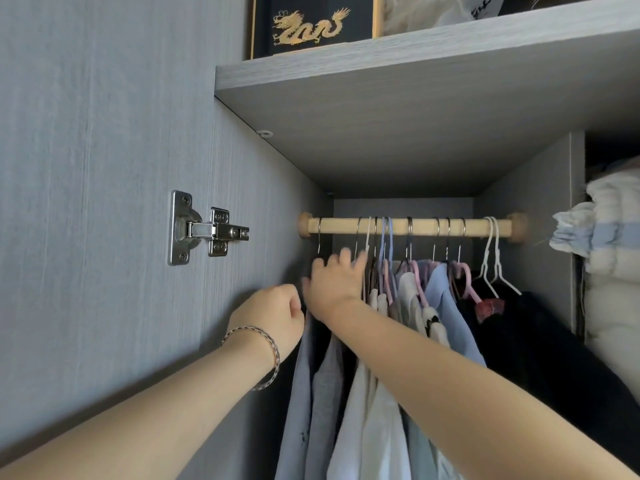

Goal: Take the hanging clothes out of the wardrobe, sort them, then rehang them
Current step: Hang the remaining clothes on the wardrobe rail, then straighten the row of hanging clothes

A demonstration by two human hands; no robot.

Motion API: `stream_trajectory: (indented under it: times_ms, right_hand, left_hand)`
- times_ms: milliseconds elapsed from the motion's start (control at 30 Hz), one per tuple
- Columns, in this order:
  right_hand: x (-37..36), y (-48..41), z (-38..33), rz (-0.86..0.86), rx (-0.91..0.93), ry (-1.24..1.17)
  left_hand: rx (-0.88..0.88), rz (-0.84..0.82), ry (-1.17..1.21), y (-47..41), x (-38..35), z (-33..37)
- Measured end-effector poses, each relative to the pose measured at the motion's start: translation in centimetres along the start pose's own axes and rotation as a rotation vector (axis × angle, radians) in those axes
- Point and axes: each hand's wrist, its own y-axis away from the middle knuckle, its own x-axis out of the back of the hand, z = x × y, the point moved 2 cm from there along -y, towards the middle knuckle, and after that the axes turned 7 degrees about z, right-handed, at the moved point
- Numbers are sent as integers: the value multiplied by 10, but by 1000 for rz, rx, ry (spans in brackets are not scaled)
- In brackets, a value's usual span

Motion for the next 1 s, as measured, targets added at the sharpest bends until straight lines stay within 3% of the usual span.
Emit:
stream_trajectory:
  times_ms: [100,333,467,600,733,833,933,1000]
  right_hand:
    - [-4,-1,-17,-252,-2,-483]
    - [3,8,-3,-239,-300,-626]
    - [9,14,13,-319,-315,-689]
    - [31,27,30,-362,-288,-504]
    - [27,27,28,-342,-228,-533]
    - [24,42,25,-209,-124,-340]
    - [31,70,45,-77,-168,-46]
    - [34,84,64,-131,-282,28]
  left_hand:
    - [23,-9,6,2,-3,-6]
    - [14,-17,15,1,-8,-7]
    - [36,-11,-5,3,-9,-8]
    - [50,-21,5,5,-9,-3]
    - [30,-19,0,10,-9,4]
    - [14,-21,-19,13,-8,6]
    - [2,-42,-27,19,-10,7]
    - [-19,-54,-44,23,-12,7]
